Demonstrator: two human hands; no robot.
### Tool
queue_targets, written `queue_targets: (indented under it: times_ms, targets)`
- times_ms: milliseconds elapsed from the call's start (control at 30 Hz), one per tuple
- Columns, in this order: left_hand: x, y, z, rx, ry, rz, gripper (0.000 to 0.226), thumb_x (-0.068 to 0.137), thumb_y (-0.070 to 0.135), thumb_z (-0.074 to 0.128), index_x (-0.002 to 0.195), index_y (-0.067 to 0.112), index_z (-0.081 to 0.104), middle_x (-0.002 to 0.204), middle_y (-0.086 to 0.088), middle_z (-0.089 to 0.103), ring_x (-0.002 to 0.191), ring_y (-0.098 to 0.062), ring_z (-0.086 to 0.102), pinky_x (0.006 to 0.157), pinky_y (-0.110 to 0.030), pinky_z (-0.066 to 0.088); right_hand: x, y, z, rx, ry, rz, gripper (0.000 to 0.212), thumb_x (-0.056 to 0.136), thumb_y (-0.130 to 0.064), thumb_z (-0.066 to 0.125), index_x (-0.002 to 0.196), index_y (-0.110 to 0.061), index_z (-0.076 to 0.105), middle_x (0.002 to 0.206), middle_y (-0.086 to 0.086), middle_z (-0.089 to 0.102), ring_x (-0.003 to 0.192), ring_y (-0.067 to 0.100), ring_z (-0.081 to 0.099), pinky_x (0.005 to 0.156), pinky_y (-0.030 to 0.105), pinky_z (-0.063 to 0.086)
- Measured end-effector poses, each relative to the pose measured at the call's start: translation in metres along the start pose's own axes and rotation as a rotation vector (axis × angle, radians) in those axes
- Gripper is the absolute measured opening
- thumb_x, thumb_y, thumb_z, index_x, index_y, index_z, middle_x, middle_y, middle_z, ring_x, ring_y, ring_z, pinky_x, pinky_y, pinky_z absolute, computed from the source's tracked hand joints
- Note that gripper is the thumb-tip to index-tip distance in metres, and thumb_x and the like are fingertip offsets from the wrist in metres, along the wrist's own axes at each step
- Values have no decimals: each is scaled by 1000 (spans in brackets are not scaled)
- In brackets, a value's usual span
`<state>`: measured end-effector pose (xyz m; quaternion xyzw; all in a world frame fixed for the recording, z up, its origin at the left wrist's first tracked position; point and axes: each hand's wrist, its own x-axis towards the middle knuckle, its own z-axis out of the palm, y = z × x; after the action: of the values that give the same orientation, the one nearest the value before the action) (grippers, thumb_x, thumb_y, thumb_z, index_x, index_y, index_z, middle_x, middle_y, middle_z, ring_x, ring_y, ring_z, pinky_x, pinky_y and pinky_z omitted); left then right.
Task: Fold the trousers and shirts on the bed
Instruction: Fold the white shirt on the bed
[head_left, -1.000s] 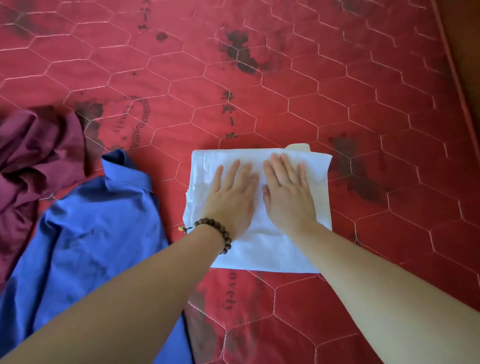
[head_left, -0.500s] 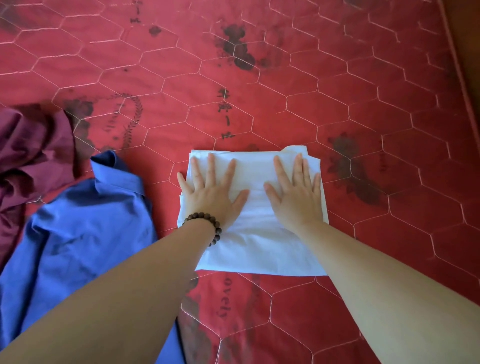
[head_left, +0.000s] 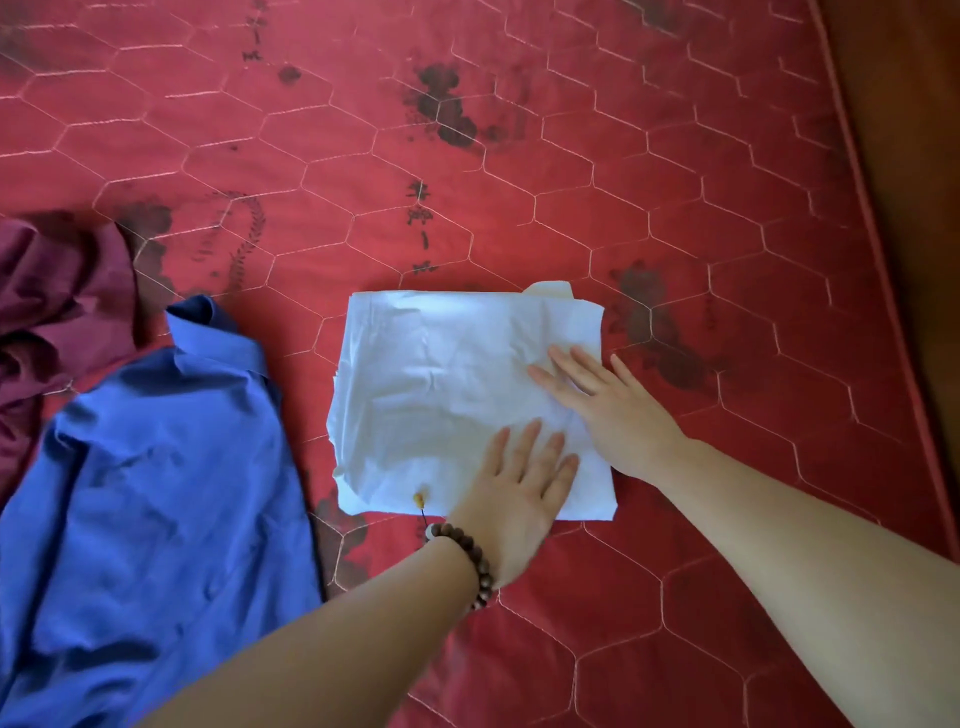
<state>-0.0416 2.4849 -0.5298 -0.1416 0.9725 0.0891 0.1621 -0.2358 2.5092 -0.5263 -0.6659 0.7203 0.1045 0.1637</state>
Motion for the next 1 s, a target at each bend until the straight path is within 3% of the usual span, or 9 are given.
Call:
queue_targets:
  times_ms: [100,300,433,500,600,733,800,867,1000]
  targets:
    - [6,-2,0,-17,19,-65,64,94,7,18,149,8,-15,159,-13,-15,145,-33,-17,116,-50,-12,-3,0,1,53,-34,20,95,88,8,36,144,-43,-22,159,-9,-18,147,13,-15,120,41,0]
    - [-27,-32,3,-121,74,28,76,91,-1,31,152,30,-2,160,7,-5,147,-15,-8,114,-29,-17,-32,-9,2,-5,-23,-29,96,87,6,39,144,-43,-21,160,-8,-16,145,12,-19,119,43,-6]
    - [-93,-64,19,-14,46,117,88,87,-5,39,148,44,-1,157,3,-14,144,-26,-19,111,-38,-23,-64,-33,7,-55,44,-164,84,91,-21,51,149,-39,-7,161,-5,-9,147,15,-13,120,47,-4]
    - [-125,-79,18,113,29,130,97,81,-7,45,146,46,-3,158,-2,-9,144,-32,-14,115,-47,-13,-74,-52,12,-71,59,-243,78,90,-34,54,153,-33,8,162,-3,0,148,17,-4,120,48,0]
    - [-160,-95,9,178,45,5,101,58,-12,62,143,35,37,152,-15,31,140,-39,25,112,-55,19,-77,-81,17,-107,43,-312,76,90,-42,54,153,-26,15,161,0,4,149,19,-1,120,48,0]
    - [-180,-74,9,49,91,-154,77,62,18,72,136,16,53,145,-23,40,137,-41,35,112,-56,25,-74,-109,16,-110,88,-358,71,85,-26,60,149,-12,32,157,9,23,147,24,16,118,50,16]
    - [-180,-49,17,-47,107,-197,78,74,36,63,144,10,40,151,-22,30,141,-38,26,116,-52,17,-72,-115,16,-118,104,-349,69,81,-11,60,146,-7,36,154,11,30,145,26,23,118,49,19]
    - [-171,-29,29,-87,33,-266,87,83,48,49,152,10,10,159,-20,2,147,-36,0,119,-46,-1,-70,-114,18,-183,124,-337,66,84,-4,50,147,-7,33,155,10,29,145,26,22,118,48,18]
    - [-147,-8,45,-10,-44,-442,79,94,26,35,146,5,-21,154,-26,-19,143,-43,-16,117,-52,-8,-61,-108,22,-330,179,-337,62,87,-4,22,148,-15,35,154,5,32,143,23,28,114,47,28]
